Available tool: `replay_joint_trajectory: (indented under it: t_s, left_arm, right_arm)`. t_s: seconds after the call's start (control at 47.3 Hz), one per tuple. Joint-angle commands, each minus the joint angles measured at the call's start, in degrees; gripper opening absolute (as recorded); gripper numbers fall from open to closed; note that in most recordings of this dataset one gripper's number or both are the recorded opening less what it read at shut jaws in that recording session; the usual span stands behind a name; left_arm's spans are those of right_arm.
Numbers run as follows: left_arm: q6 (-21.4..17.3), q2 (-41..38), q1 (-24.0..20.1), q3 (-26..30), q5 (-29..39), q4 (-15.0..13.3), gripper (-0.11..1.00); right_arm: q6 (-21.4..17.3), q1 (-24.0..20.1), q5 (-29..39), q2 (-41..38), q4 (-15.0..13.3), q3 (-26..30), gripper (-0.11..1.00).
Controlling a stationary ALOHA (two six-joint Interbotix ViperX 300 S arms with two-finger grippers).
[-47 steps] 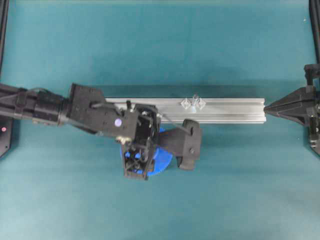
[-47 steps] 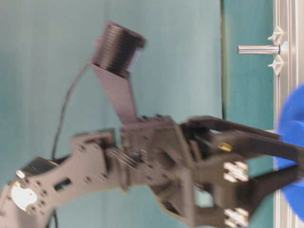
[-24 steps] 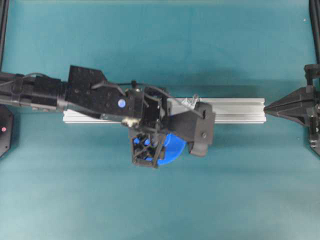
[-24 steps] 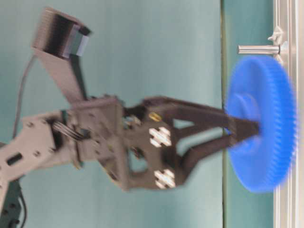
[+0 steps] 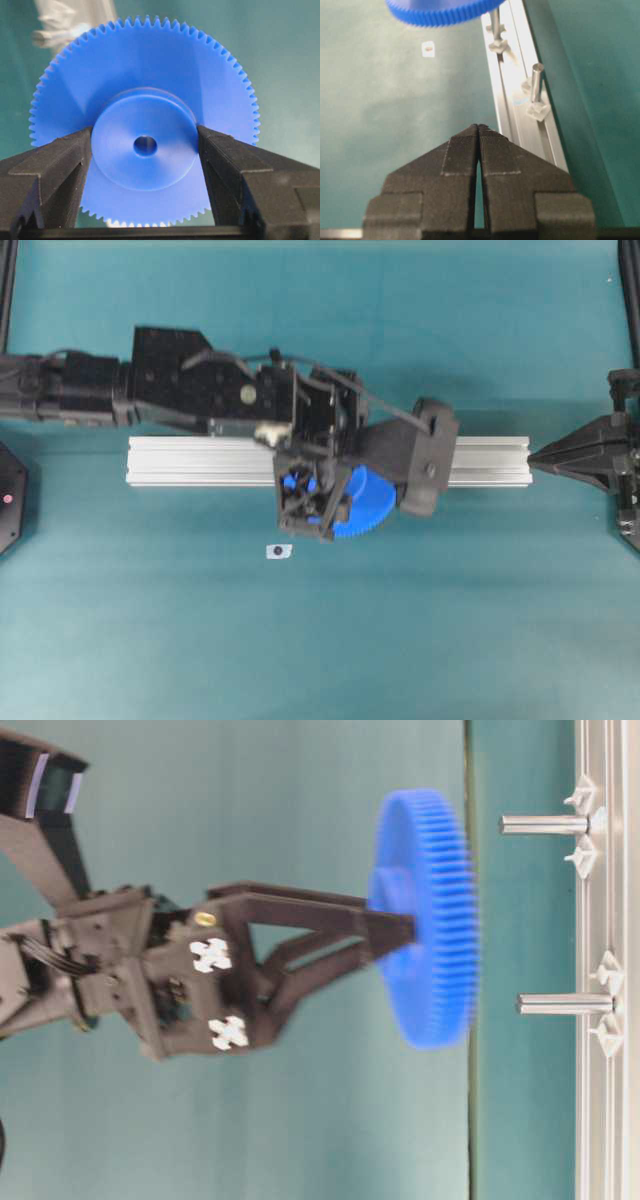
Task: Find the location of the shaft and insert the large gear.
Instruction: 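Lift the blue gear and carry it over the rail toward the right shaft, then align the gear's center hole above the right metal shaft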
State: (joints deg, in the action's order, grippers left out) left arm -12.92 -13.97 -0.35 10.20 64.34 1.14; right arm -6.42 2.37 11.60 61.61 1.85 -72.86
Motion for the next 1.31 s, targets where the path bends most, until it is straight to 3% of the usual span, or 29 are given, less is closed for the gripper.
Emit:
replay_joint_trajectory:
  t_s: [0.0,0.761,1.289]
  left_arm:
    - [-1.1,1.0,-0.6,3.5,0.6,0.1,0.70]
    - [-8.6,-7.6,-4.5,18.6,7.0,0.2,0.70]
    - [-9.2,-13.1,-5.6,22.6,7.6,0.2,0.70]
  right_arm:
    - [-0.5,0.1,-0.4,-0.3,0.1,0.5,0.00]
    - [-0.5,0.1,-0.3,1.1,0.1,0.3,0.00]
    - [-0.5,0.2,-0.3,1.2,0.1,0.4,0.00]
